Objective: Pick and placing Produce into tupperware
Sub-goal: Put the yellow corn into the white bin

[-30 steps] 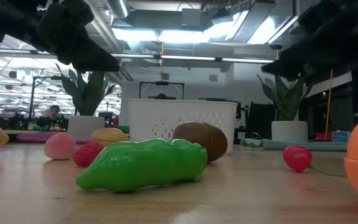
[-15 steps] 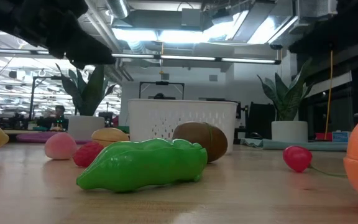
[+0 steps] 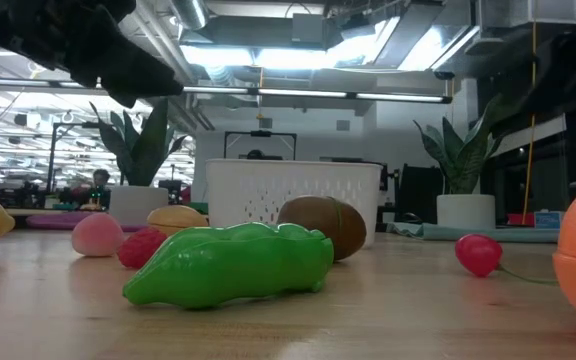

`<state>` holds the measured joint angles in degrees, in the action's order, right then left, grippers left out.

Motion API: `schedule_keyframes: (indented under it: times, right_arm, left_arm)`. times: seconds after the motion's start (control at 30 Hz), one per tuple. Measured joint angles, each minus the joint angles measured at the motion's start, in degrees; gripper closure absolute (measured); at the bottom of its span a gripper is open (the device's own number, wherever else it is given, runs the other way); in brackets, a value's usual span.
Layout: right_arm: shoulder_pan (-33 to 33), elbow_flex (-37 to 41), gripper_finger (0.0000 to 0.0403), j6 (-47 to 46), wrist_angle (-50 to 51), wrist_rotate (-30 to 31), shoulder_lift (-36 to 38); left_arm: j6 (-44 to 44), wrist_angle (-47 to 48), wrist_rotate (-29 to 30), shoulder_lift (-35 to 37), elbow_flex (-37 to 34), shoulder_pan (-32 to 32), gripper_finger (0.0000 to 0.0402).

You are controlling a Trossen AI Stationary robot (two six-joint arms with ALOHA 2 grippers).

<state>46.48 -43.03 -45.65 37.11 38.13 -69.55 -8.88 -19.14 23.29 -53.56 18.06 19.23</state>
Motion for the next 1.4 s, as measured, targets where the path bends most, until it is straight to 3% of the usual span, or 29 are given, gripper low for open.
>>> schedule_keyframes:
  times: [0.2, 0.67, 0.93, 1.13, 1.4]
  right_arm:
    - [4.3, -7.0, 0.0085, -13.8, 8.0, -3.0, -7.9]
    - [8.2, -18.1, 0.0085, -23.3, 10.9, -9.8, -24.2]
    - [8.2, -18.5, 0.0085, -29.0, 10.7, -11.3, -27.7]
    - [8.3, -18.5, 0.0085, -28.8, 5.7, -12.4, -28.5]
    - [8.2, -18.5, 0.0085, -21.7, 0.1, -12.3, -28.6]
  left_arm:
    - [0.0, -0.8, 0.0, 0.0, 0.0, 0.4, 0.0240]
    - [0.0, -0.9, 0.0, 0.0, 0.0, 0.4, 0.0238]
    - [0.0, -0.9, 0.0, 0.0, 0.0, 0.4, 0.0240]
    - [0.4, -0.7, 0.0, 0.0, 0.0, 0.4, 0.0233]
    - [0.4, -0.7, 0.0, 0.0, 0.0, 0.4, 0.0241]
